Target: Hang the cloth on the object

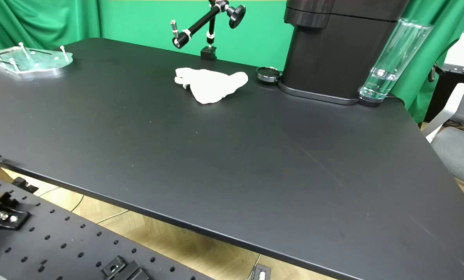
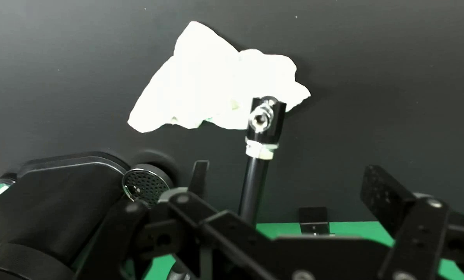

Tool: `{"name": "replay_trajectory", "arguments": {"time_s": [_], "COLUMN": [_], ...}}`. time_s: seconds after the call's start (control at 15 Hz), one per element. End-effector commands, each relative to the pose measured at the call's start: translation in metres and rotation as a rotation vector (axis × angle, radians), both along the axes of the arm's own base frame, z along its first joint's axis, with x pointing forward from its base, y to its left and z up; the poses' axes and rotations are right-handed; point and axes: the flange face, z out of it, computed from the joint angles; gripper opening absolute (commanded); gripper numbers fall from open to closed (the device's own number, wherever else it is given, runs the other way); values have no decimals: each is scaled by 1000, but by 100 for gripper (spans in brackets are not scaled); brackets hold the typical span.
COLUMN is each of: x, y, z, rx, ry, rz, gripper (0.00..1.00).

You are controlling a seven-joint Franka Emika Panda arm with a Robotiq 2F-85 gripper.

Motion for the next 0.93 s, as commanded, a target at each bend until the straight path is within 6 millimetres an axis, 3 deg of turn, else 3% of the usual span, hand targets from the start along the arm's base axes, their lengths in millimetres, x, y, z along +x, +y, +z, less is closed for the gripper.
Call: {"name": "replay_trajectory", "arguments": {"time_s": [0.0,0.53,0.6,0.73,0.87], "x": [-18,-10,-11,-9,-8], "y": [-38,-148,-135,-151,-149], "z": [-7,-48,-44,-51,-55], "rx": [11,116,99,104,112], "ry": [18,47,57,57,59], "rz": [-15,-205,-156,-190,-185], "gripper": [100,100,100,100,100]}}
